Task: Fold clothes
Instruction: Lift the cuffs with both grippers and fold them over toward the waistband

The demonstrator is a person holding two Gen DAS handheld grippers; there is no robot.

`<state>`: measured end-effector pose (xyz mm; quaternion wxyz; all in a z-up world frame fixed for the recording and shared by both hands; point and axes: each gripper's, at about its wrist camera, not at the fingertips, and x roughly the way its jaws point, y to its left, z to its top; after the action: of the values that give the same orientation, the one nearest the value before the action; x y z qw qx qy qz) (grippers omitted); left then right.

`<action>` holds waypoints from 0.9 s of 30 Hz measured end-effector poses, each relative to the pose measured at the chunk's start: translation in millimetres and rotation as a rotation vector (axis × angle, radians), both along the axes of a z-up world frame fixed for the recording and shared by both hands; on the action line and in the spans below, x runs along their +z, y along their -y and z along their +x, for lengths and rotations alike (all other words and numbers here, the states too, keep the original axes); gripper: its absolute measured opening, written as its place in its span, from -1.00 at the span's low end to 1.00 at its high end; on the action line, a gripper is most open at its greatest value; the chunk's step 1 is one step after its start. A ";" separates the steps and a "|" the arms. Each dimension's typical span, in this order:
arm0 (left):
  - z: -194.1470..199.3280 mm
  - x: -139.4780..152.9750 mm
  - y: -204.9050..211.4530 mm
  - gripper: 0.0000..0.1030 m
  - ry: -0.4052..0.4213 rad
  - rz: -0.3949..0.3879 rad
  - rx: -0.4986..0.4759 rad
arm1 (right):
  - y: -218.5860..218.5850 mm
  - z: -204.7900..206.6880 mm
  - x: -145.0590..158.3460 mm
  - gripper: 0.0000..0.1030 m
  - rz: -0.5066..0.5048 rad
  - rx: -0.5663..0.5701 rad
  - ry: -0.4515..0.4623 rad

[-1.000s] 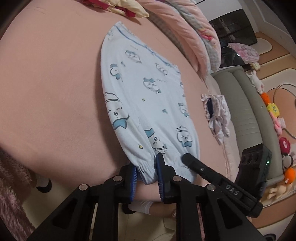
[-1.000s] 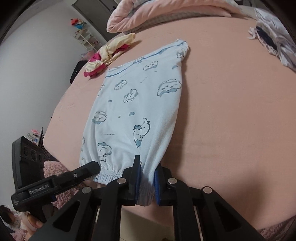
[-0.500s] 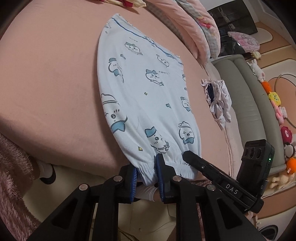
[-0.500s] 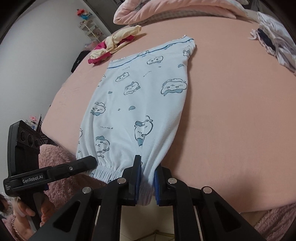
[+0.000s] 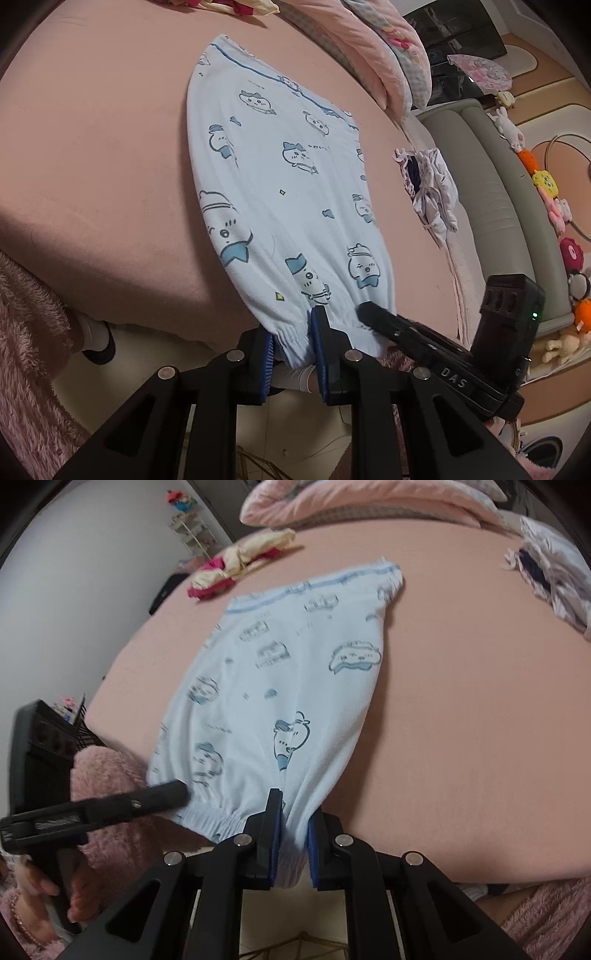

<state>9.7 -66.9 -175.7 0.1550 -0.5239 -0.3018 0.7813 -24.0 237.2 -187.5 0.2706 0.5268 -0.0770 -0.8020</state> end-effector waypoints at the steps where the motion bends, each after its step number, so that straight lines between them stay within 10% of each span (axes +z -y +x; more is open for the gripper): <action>1: 0.4 2.2 0.0 -0.68 -0.006 0.000 0.000 | -0.8 -1.1 0.5 -0.79 -0.007 -0.004 0.004; 18: -123.5 56.9 32.6 -0.68 -0.143 0.095 -0.022 | 26.4 -123.6 75.5 -0.79 -0.099 -0.048 -0.051; 27: -243.7 -7.6 62.2 -0.67 0.056 0.165 0.010 | 62.2 -234.1 38.5 -0.78 -0.031 -0.061 0.032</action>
<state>-234.0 -129.1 -183.4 0.1851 -0.5295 -0.3718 0.7397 -258.1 175.1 -149.0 0.2530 0.5325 -0.1098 -0.8002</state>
